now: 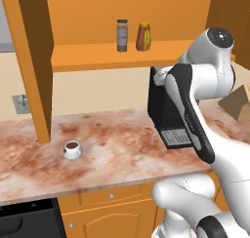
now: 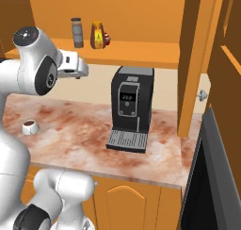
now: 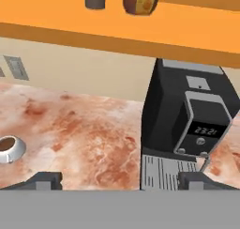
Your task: Pick the cinnamon and honey bottle from the cabinet and place them next to the mug.
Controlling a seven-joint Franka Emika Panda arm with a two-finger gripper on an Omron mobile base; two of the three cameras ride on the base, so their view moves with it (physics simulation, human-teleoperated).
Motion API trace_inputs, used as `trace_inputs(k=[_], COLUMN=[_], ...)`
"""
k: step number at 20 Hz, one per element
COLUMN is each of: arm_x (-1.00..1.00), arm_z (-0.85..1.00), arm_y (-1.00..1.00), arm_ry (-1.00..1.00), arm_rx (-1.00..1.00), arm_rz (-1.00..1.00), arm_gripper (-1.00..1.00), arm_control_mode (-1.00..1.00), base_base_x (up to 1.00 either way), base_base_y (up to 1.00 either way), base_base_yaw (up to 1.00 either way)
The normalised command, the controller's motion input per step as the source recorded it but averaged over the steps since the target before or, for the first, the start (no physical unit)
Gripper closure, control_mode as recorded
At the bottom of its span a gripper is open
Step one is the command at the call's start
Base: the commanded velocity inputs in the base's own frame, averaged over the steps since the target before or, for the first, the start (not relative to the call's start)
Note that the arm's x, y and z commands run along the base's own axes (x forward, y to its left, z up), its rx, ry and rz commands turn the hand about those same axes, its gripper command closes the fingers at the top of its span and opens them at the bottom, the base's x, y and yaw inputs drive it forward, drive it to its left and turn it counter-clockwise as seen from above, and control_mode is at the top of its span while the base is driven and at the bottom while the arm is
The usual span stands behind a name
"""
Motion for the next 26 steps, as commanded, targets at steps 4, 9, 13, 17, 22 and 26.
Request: trace_inputs(k=[4,9,13,17,22,26], arm_x=[0.00,0.01,0.49,0.63,0.68,0.70], arm_z=[0.87,0.55,0.15,0.09,0.01,0.08], arm_y=[-0.35,-0.04,0.00,0.00,0.00,0.00], arm_ry=[-0.25,-0.06,0.01,0.00,0.00,0.00], arm_rx=[0.11,0.06,0.00,0.00,0.00,0.00], arm_rz=[0.00,0.00,0.00,0.00,0.00,0.00], arm_gripper=[-1.00,-1.00,-1.00,-1.00,-1.00,-1.00], arm_control_mode=[-1.00,-1.00,-1.00,-1.00,-1.00,-1.00], base_base_x=[0.00,0.00,0.00,0.00,0.00,0.00], base_base_y=[0.00,0.00,0.00,0.00,0.00,0.00], base_base_yaw=[0.00,0.00,0.00,0.00,0.00,0.00])
